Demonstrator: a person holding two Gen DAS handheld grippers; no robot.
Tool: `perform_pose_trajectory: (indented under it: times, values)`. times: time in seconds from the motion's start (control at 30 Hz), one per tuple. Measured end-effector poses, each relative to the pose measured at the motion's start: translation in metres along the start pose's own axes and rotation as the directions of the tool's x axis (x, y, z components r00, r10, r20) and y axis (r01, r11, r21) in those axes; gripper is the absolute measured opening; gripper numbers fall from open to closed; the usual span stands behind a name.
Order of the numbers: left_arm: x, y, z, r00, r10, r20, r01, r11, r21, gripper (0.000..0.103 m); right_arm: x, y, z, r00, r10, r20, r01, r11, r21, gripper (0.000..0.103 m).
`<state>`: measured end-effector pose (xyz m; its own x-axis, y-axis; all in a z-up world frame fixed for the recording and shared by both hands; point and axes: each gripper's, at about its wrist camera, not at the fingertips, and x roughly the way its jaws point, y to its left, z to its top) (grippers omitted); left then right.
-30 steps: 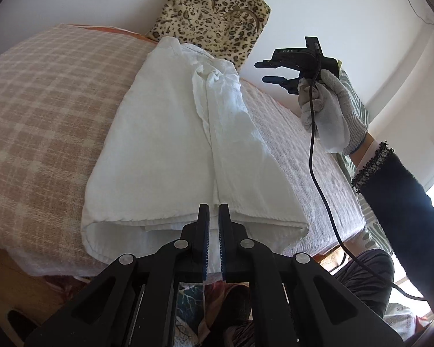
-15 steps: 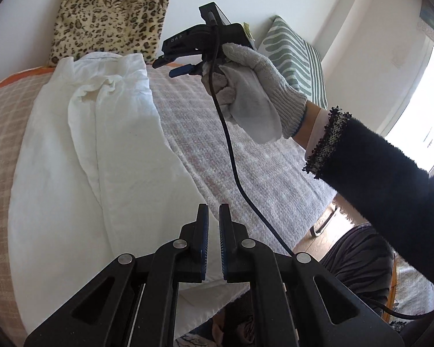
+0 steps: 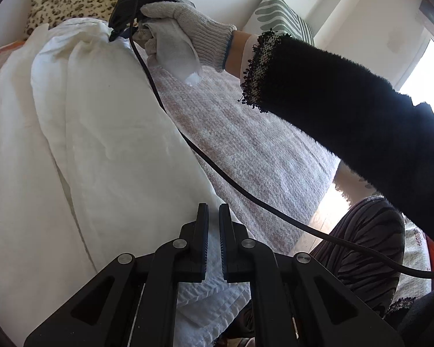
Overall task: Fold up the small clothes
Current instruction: 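Release the shirt and smooth the folded stack with both tools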
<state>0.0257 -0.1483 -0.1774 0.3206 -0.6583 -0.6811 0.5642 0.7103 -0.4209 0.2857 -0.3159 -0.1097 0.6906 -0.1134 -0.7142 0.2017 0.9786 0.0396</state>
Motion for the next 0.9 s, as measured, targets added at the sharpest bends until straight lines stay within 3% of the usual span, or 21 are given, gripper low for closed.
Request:
perform_pose_trajectory:
  times: [0.23,0.5,0.6,0.67,0.73,0.8,0.9]
  values:
    - [-0.001,-0.013,-0.011,0.999,-0.021,-0.024,0.022,0.999,0.041,0.006,0.005,-0.011,0.023,0.989,-0.151,0.012,0.149,0.985,0.086,0.013]
    - [-0.034,-0.029,-0.021,1.0,-0.01,0.012,0.009,0.998,0.07,0.008,-0.074,-0.03,0.008,0.997,-0.053,0.062,0.042,0.984,0.172,0.018]
    - [-0.053,-0.038,-0.028,1.0,-0.007,0.028,0.004,0.995,0.098,0.011,-0.115,-0.027,-0.015,0.996,0.014,0.083,-0.027,0.987,0.16,0.024]
    - [-0.072,-0.036,-0.034,0.999,0.019,0.036,-0.024,0.993,0.119,0.012,-0.143,-0.024,-0.038,0.995,0.042,0.095,-0.055,0.988,0.141,0.039]
    - [-0.092,-0.029,-0.038,0.997,0.044,0.056,-0.05,0.992,0.117,0.016,-0.166,-0.022,-0.064,0.991,0.098,0.093,-0.11,0.985,0.13,0.04]
    - [-0.112,-0.015,-0.034,0.991,0.084,0.1,-0.093,0.992,0.089,0.038,-0.184,-0.021,-0.093,0.988,0.133,0.078,-0.142,0.982,0.127,0.04]
    - [-0.141,0.019,-0.034,0.972,0.163,0.171,-0.166,0.986,0.005,0.042,-0.203,-0.017,-0.145,0.98,0.195,0.042,-0.199,0.972,0.121,0.04]
